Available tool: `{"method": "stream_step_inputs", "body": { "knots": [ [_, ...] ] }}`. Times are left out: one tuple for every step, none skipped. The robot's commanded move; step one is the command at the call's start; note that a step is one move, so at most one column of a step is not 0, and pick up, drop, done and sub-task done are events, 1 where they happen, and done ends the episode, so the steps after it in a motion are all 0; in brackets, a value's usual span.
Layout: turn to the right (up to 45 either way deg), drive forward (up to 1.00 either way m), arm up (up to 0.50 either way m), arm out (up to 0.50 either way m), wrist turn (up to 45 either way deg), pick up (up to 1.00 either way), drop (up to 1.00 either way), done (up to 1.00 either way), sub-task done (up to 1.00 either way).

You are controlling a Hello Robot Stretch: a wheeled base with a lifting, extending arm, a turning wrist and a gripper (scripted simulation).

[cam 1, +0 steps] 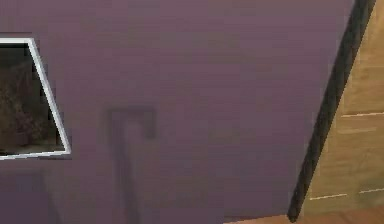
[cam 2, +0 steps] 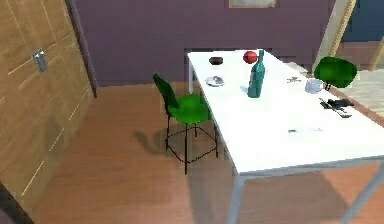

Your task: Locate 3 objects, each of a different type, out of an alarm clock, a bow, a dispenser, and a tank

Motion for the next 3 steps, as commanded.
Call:
{"method": "stream_step_inputs", "body": {
  "knots": [
    [-45.0,0.00,0.00,0.00,0.0,0.00,0.00,0.00,0.00],
    [-27.0,0.00,0.00,0.00,0.0,0.00,0.00,0.00,0.00],
    [0.0,0.00,0.00,0.00,0.0,0.00,0.00,1.00,0.00]
  ]
}}
